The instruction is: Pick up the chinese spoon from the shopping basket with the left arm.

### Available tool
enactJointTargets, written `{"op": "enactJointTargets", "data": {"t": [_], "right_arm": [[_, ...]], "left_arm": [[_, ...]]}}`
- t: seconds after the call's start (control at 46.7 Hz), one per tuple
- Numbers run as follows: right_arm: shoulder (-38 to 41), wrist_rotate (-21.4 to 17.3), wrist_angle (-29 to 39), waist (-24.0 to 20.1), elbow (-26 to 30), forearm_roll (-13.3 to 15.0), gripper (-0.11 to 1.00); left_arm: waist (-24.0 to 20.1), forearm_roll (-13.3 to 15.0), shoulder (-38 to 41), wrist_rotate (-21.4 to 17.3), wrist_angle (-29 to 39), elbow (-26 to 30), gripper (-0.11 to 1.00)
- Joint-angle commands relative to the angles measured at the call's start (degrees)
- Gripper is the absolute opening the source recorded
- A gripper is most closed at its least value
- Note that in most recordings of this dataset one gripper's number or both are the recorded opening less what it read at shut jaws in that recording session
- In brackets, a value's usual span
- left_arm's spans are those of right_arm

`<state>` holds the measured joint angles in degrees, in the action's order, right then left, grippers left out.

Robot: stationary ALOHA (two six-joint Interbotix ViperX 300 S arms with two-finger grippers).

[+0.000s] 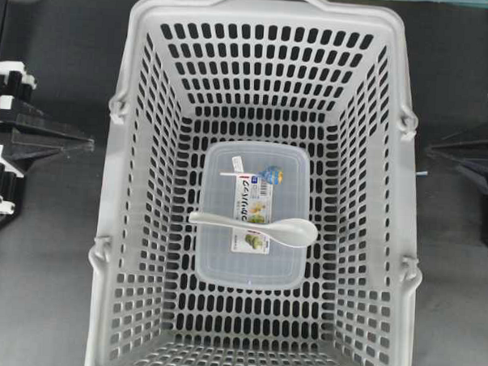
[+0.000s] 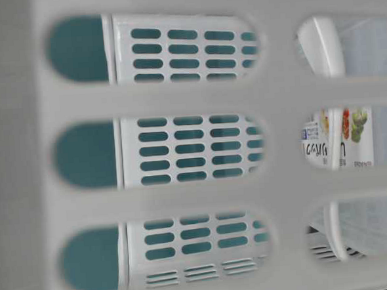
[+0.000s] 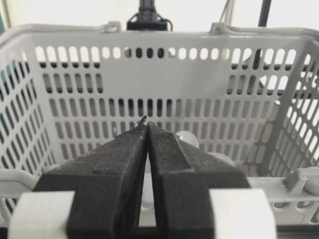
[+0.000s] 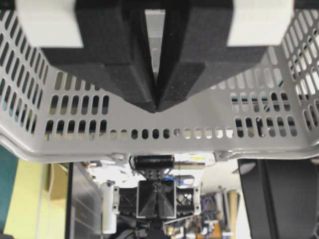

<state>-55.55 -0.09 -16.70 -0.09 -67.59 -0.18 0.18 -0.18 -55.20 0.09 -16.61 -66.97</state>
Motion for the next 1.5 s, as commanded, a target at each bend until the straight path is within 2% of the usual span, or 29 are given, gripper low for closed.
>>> {"op": "enactJointTargets", "data": {"t": [0.0, 0.064, 0.15, 0.364, 0.429, 0.579, 0.771, 0.857, 0.964, 1.071, 1.2, 1.286, 1.35, 1.478], "right_arm": [[0.79, -0.70, -0.44, -0.09, -0.09, -0.35, 0.00], [0.70, -0.97, -0.35, -0.09, -0.70, -0.35, 0.06], [0.70, -1.23, -0.35, -0.09, -0.70, -0.35, 0.00], [0.35, -2.90, -0.26, -0.35, -0.26, -0.35, 0.00], [0.35, -3.87, 0.09, -0.44, -0.18, -0.35, 0.00], [0.26, -6.77, 1.49, -0.44, -0.18, -0.35, 0.00], [-0.79, -8.17, 4.66, -0.44, 0.09, -0.35, 0.00], [-1.23, -8.17, 5.63, -0.44, 0.18, -0.35, 0.05], [-1.58, -8.17, 5.80, -0.88, 0.35, -0.35, 0.15], [-1.67, -8.09, 5.98, -1.49, 0.53, -0.35, 0.36], [-1.67, -7.91, 5.98, -2.02, 0.53, -0.35, 0.64], [-1.67, -7.73, 5.98, -1.93, 0.53, -0.35, 0.72], [-1.67, -7.47, 5.98, -2.02, 0.53, -0.26, 0.72], [-1.67, -7.47, 5.98, -2.02, 0.44, -0.35, 0.71]], "left_arm": [[1.05, -2.29, 1.14, 1.76, 1.49, 1.05, 0.06], [1.67, -2.29, 1.85, 2.72, 3.25, 2.11, 0.03], [2.55, -2.29, 2.99, 3.60, 7.03, 4.75, 0.01], [3.43, -2.37, 6.94, 3.52, 19.42, 14.24, 0.01], [3.52, -2.29, 9.14, 3.08, 24.08, 17.67, 0.01], [4.13, -2.29, 14.94, 2.99, 30.32, 24.52, 0.01], [4.22, -2.37, 23.20, 3.08, 35.51, 31.46, 0.01], [4.39, -2.29, 26.89, 2.99, 38.32, 34.01, 0.01], [4.39, -2.37, 31.55, 3.08, 42.80, 38.06, 0.03], [4.57, -2.29, 36.21, 3.08, 47.11, 42.28, 0.23], [5.19, -2.29, 42.36, 2.99, 53.88, 48.25, 0.63], [5.27, -2.37, 46.41, 2.99, 58.27, 51.77, 0.84], [5.63, -2.37, 49.75, 2.90, 61.70, 54.84, 0.90], [6.24, -2.29, 55.72, 2.72, 66.36, 59.77, 0.89]]}}
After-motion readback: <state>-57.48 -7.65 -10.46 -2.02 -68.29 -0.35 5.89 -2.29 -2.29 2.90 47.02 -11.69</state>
